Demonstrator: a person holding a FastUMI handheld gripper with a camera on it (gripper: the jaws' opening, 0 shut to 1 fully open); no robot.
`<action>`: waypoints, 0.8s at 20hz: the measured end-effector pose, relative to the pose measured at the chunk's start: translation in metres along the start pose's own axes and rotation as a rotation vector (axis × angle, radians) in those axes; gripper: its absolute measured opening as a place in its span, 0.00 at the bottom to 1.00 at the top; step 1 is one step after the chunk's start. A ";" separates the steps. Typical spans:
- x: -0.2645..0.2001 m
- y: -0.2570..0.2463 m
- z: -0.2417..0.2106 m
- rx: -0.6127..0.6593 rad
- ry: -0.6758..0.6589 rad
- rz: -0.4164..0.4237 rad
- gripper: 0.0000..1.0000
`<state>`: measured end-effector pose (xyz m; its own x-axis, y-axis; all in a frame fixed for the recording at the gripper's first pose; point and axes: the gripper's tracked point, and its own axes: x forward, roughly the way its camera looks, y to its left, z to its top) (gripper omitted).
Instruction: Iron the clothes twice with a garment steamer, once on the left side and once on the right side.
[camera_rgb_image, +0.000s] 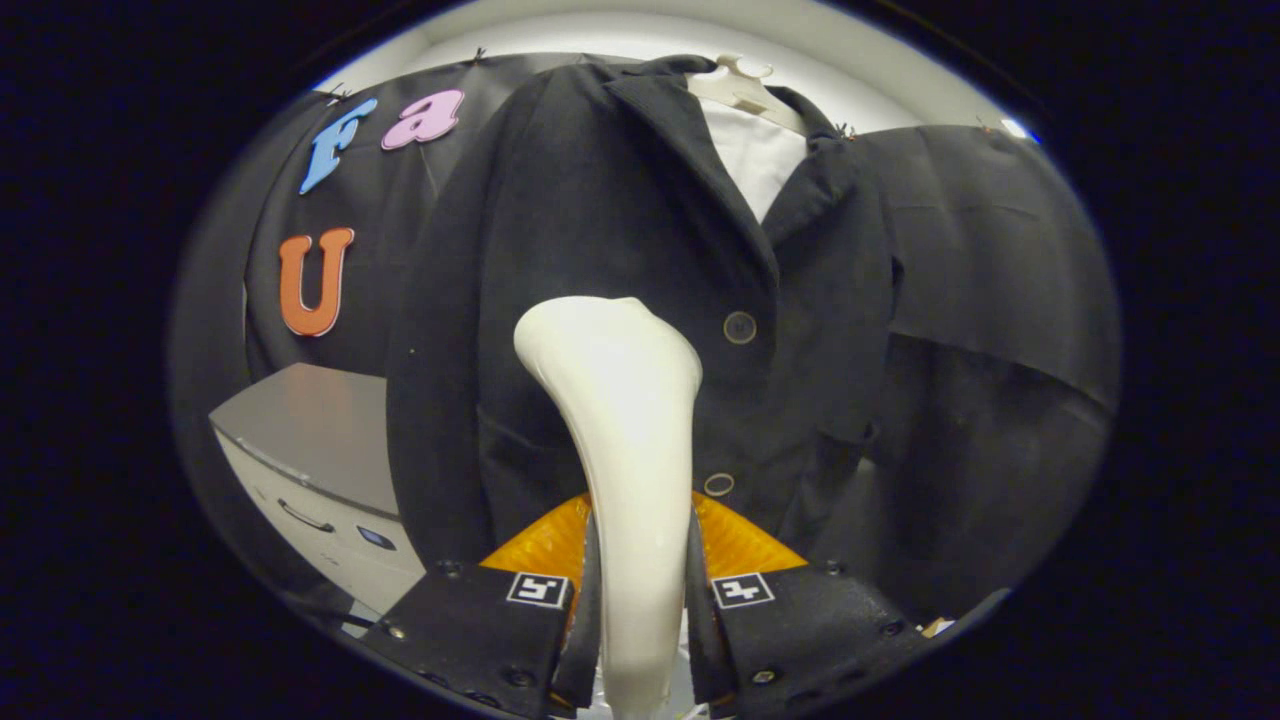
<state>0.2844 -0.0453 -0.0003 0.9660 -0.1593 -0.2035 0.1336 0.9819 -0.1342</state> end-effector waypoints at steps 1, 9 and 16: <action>-0.001 -0.002 -0.012 0.013 0.020 0.003 0.39; 0.007 0.000 -0.077 0.032 0.083 0.032 0.39; 0.011 0.005 -0.129 0.000 0.158 0.017 0.39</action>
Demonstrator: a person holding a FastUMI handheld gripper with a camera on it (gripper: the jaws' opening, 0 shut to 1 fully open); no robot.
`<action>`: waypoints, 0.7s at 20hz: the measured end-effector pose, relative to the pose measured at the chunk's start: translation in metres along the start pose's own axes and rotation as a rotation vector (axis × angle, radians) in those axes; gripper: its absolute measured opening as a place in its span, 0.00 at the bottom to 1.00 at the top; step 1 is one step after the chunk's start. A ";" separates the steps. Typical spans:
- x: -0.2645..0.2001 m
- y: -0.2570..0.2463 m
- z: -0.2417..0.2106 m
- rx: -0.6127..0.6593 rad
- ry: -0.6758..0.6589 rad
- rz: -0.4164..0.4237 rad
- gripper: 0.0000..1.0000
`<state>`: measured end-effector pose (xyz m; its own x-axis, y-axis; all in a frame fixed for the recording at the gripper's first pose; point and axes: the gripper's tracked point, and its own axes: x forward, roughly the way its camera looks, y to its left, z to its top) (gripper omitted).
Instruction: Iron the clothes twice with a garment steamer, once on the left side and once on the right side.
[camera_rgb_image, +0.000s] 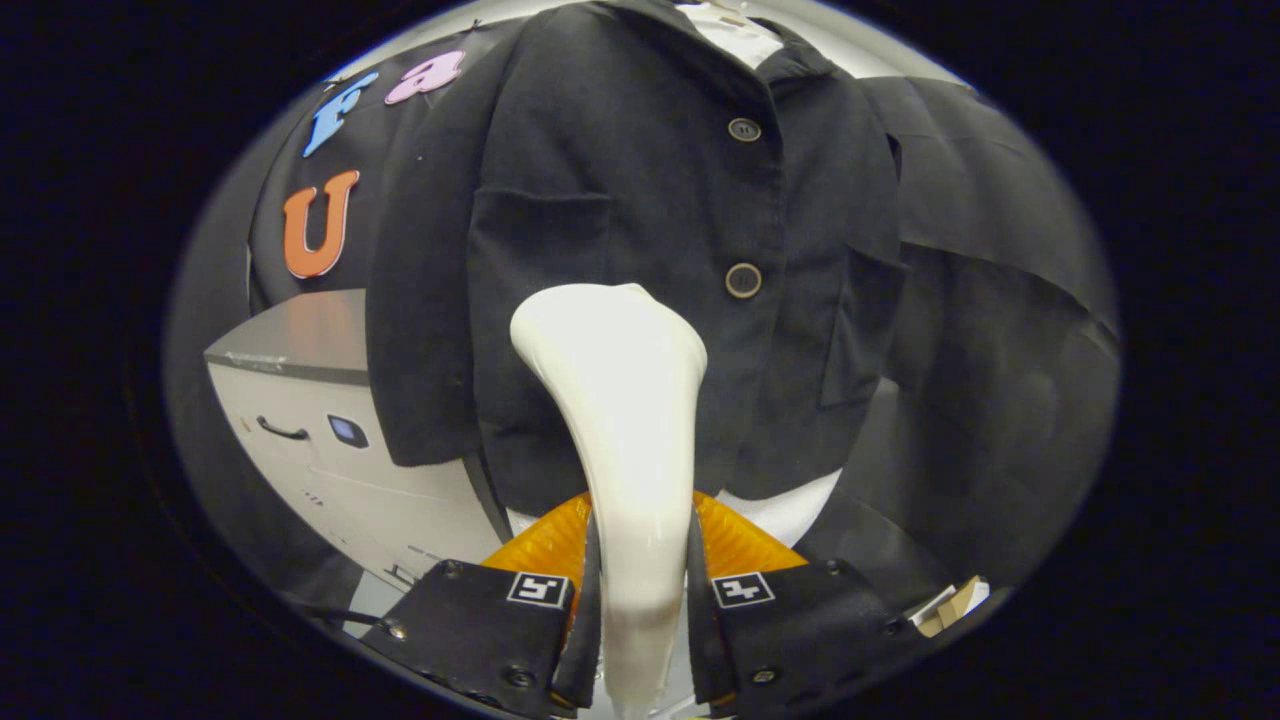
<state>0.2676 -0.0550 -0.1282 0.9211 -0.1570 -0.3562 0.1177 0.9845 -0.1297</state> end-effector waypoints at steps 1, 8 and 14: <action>0.001 0.001 -0.007 -0.006 0.015 -0.002 0.39; 0.000 0.002 -0.032 -0.004 0.080 -0.008 0.39; -0.041 -0.028 -0.001 0.071 0.023 -0.038 0.39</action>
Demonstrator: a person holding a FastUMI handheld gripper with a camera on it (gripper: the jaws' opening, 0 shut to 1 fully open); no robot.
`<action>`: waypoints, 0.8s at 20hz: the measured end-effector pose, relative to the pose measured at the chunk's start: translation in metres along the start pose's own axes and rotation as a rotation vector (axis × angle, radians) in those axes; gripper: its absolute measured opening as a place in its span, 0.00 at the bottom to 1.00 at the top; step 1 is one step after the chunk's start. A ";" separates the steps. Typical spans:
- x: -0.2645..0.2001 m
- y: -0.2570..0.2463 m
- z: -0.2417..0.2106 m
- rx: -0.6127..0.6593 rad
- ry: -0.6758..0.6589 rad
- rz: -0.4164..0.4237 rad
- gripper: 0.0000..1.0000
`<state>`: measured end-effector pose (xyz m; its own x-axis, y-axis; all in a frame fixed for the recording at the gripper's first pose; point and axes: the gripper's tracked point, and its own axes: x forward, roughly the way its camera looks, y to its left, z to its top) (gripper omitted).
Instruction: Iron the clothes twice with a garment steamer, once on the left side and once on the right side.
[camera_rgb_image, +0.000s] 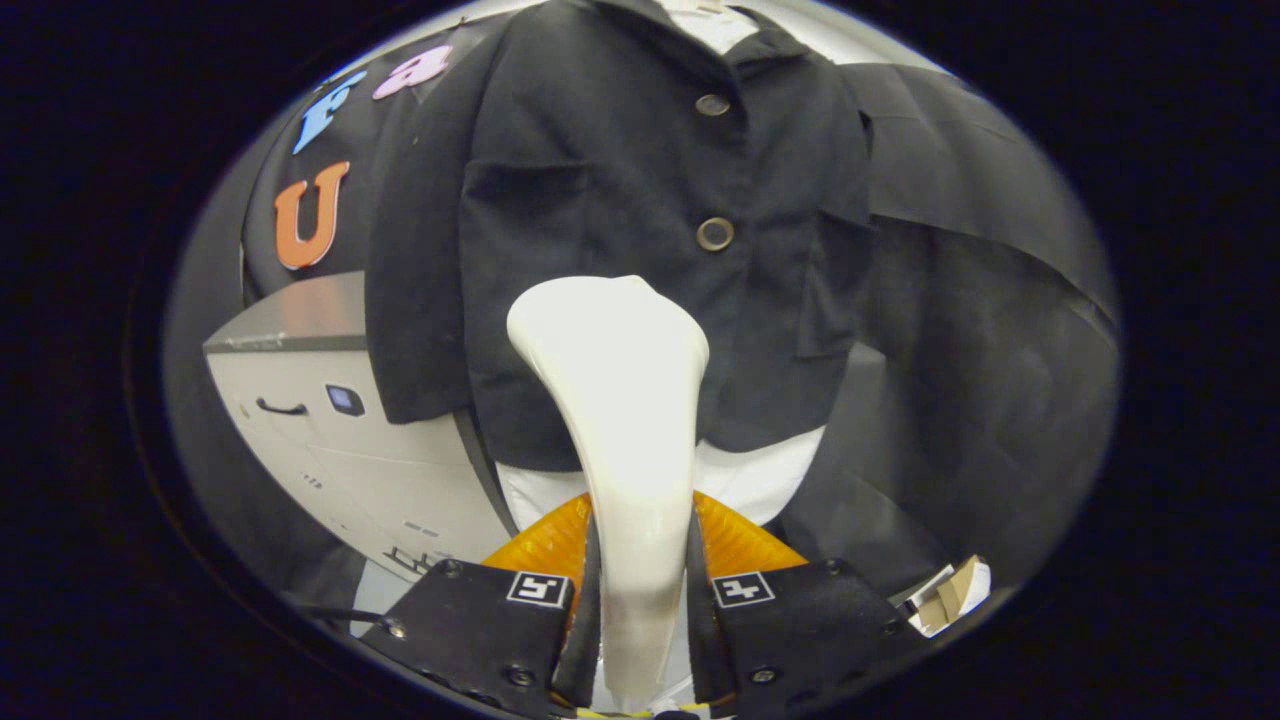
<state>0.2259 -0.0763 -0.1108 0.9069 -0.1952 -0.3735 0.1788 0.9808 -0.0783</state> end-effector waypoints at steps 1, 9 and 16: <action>-0.011 -0.008 0.010 0.020 -0.016 -0.005 0.39; -0.059 -0.092 0.135 0.136 -0.172 0.015 0.39; -0.055 -0.136 0.264 0.131 -0.298 0.132 0.39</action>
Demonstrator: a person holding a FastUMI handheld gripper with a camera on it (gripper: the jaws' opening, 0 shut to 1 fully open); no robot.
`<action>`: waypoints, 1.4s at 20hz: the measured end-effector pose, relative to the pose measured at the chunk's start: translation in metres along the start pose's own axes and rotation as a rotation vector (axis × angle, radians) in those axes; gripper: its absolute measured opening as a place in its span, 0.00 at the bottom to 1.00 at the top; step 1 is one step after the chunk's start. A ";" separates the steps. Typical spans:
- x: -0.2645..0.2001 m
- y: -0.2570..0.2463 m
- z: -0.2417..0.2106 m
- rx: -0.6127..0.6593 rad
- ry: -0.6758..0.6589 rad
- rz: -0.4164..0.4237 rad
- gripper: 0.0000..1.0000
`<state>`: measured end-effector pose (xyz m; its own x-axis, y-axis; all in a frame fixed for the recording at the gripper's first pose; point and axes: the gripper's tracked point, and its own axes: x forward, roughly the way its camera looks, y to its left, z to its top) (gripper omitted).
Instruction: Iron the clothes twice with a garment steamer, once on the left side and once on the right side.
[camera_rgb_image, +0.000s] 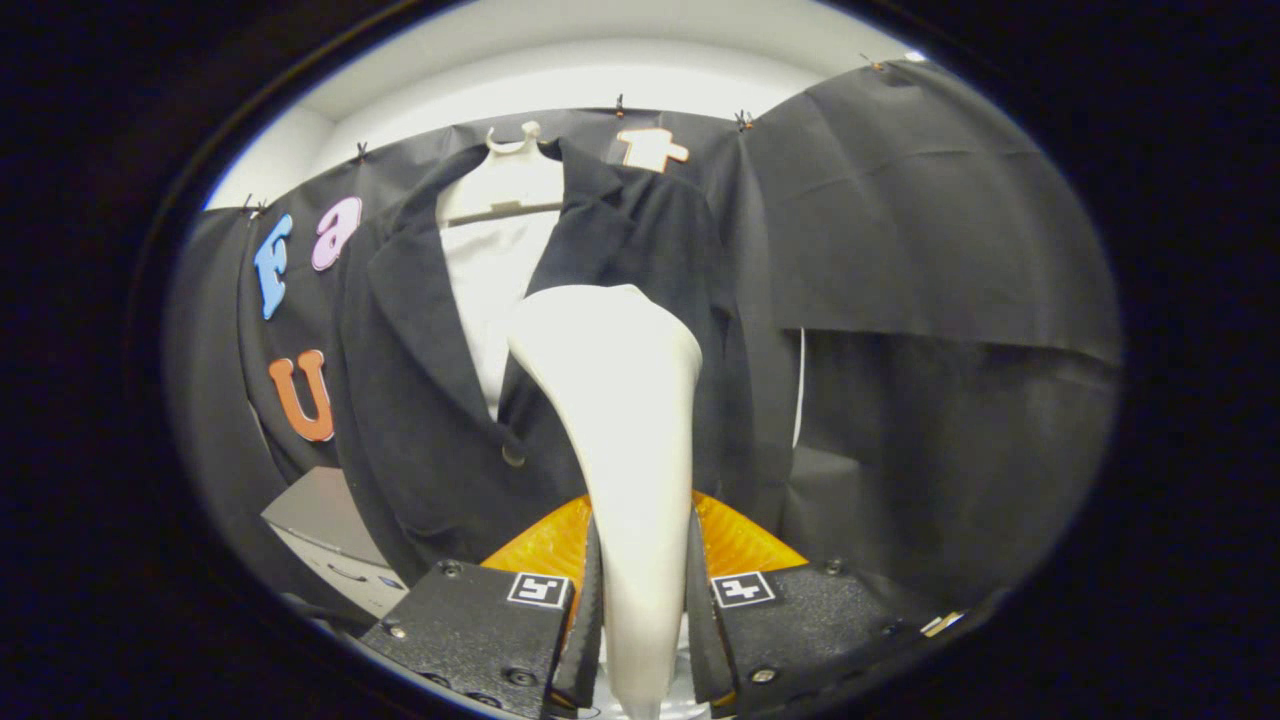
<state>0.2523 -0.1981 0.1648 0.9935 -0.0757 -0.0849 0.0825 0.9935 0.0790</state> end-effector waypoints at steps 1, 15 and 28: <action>0.006 0.001 0.013 -0.002 -0.010 0.008 0.39; 0.064 -0.002 0.047 -0.080 -0.011 -0.151 0.39; 0.085 0.003 -0.021 -0.208 0.067 -0.236 0.39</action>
<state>0.3355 -0.1993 0.1366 0.9408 -0.3075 -0.1428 0.2855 0.9457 -0.1553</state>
